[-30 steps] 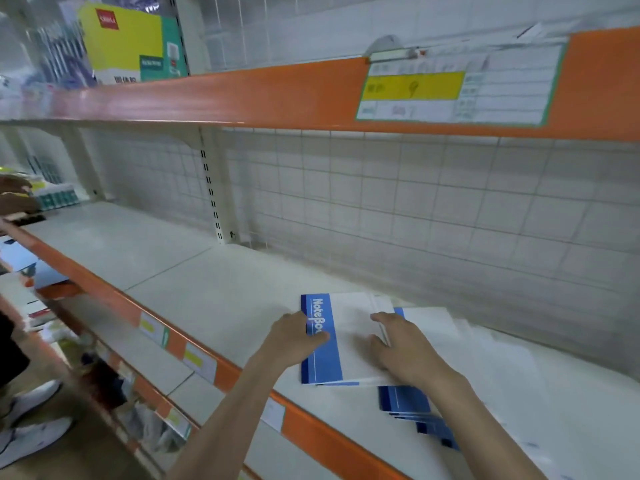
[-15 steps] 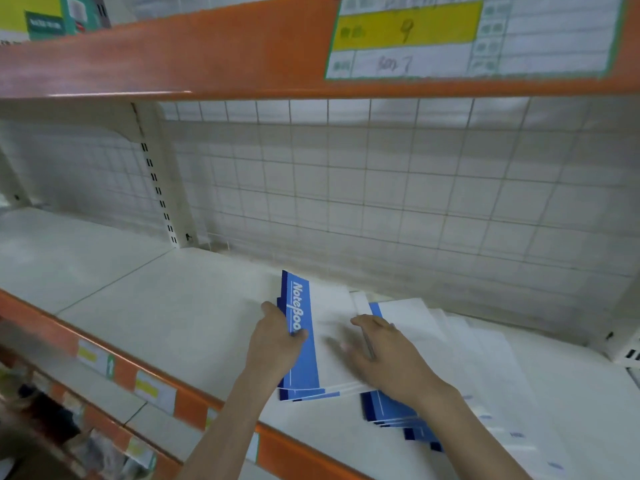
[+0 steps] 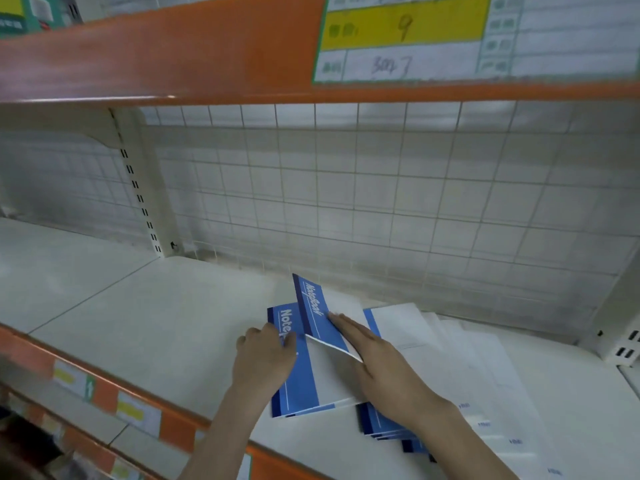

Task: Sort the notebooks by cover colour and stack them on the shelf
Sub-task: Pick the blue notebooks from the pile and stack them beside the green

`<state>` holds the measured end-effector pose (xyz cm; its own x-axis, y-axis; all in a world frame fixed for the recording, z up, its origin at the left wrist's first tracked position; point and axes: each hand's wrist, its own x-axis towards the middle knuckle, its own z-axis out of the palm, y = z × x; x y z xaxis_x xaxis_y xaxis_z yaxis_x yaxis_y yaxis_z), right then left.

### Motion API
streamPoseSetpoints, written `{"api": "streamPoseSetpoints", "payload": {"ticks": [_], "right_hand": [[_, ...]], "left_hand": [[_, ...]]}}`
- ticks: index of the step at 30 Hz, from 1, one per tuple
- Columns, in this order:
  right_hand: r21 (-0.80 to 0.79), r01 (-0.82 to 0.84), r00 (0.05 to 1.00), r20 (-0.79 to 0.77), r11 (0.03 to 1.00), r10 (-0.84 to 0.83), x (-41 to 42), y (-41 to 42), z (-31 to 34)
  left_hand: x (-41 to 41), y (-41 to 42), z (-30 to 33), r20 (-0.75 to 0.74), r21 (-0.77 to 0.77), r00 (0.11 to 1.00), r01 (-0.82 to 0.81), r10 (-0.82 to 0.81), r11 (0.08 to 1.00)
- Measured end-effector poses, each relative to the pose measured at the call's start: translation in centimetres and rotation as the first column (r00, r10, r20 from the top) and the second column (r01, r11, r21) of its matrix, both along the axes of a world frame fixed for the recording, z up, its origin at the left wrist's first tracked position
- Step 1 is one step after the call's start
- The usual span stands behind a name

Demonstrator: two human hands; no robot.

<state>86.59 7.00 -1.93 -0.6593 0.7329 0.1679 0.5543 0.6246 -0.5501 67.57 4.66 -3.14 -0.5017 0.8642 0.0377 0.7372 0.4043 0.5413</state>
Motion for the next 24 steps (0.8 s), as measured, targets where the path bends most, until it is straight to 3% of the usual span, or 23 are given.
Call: {"api": "streamPoseSetpoints", "payload": {"ticks": [1, 3, 7, 12, 17, 21, 22, 23, 24], "right_hand": [[-0.023, -0.009, 1.0, -0.012, 1.0, 0.009, 0.1, 0.1, 0.0], [-0.03, -0.029, 0.999, 0.013, 0.999, 0.029, 0.3, 0.2, -0.3], [-0.036, -0.067, 0.991, 0.117, 0.997, 0.071, 0.4, 0.3, -1.0], [-0.088, -0.099, 0.982, 0.154, 0.991, 0.112, 0.5, 0.6, -1.2], [-0.157, -0.091, 0.978, 0.172, 0.983, 0.118, 0.4, 0.6, -1.0], [-0.032, -0.064, 0.984, 0.167, 0.997, 0.068, 0.5, 0.3, -1.2], [-0.012, -0.052, 0.989, 0.136, 0.999, 0.053, 0.6, 0.4, -1.2], [-0.004, -0.034, 0.994, 0.102, 0.999, 0.034, 0.6, 0.5, -1.1], [-0.005, -0.015, 0.997, 0.073, 1.0, 0.015, 0.7, 0.6, -1.0]], "left_hand": [[0.1, 0.1, -0.2, 0.018, -0.026, 1.0, 0.017, -0.016, 1.0], [0.3, 0.5, 0.0, 0.193, -0.008, 0.981, 0.02, -0.018, 1.0], [0.3, 1.4, 0.2, 0.466, 0.076, 0.885, -0.044, 0.004, 0.996], [0.2, 1.6, 0.3, 0.635, 0.162, 0.772, -0.119, -0.011, 0.979], [1.3, 1.3, 1.3, 0.845, 0.219, 0.516, -0.092, -0.142, 0.971], [2.1, 1.6, 2.4, 0.905, 0.253, 0.398, -0.221, -0.15, 0.942], [2.2, 1.6, 2.5, 0.894, 0.276, 0.417, -0.221, -0.165, 0.935], [2.1, 1.5, 2.5, 0.842, 0.309, 0.51, -0.189, -0.176, 0.932], [1.8, 1.5, 2.2, 0.692, 0.329, 0.7, -0.09, -0.175, 0.94]]}}
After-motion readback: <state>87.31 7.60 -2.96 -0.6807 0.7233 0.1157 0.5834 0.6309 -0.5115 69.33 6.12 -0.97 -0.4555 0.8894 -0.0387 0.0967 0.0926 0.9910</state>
